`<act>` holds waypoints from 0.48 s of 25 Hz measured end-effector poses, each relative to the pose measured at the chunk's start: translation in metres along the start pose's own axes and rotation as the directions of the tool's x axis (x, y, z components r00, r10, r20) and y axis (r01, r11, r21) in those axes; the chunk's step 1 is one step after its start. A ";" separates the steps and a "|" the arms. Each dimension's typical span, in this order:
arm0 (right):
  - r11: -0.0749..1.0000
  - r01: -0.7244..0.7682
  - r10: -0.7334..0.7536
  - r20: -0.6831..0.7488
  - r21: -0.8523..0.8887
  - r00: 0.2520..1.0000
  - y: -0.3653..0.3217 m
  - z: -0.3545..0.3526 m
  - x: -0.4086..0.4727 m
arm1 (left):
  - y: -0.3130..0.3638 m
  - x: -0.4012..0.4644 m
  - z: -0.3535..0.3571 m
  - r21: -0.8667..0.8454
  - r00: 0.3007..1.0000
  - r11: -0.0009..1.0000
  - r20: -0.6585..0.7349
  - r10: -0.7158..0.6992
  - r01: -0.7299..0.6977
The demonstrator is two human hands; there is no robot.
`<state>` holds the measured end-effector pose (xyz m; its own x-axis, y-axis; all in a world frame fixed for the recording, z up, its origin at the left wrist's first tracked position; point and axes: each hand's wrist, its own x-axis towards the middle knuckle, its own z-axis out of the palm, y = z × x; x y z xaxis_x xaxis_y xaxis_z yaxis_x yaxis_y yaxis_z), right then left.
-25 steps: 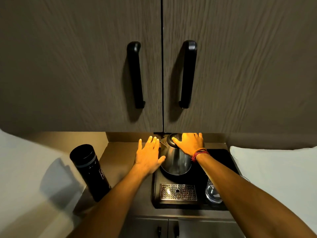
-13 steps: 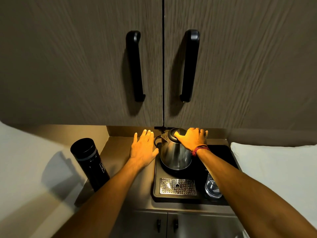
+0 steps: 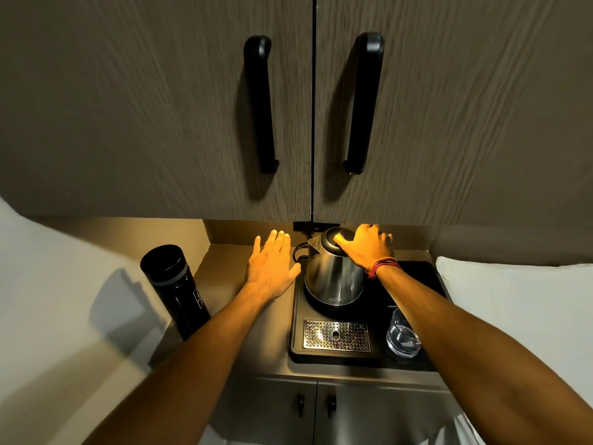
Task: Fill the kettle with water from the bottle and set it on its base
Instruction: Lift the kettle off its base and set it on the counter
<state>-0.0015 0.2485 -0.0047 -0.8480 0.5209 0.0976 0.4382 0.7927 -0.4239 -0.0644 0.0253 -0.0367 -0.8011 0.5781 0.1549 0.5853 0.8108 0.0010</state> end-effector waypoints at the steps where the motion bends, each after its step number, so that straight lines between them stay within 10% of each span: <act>1: 0.996 0.003 -0.002 -0.012 0.088 1.000 0.000 -0.003 0.000 | 0.000 0.000 -0.001 -0.002 1.000 1.000 -0.010 0.001 -0.001; 12: 0.807 -0.261 0.182 0.198 0.529 0.963 0.035 -0.008 -0.006 | -0.007 0.008 -0.023 0.053 0.997 0.998 -0.074 -0.014 0.018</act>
<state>0.0216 0.2753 -0.0131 -0.7958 0.5836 -0.1614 0.4177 0.3362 -0.8441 -0.0719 0.0222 -0.0129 -0.7981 0.5580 0.2272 0.5630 0.8251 -0.0487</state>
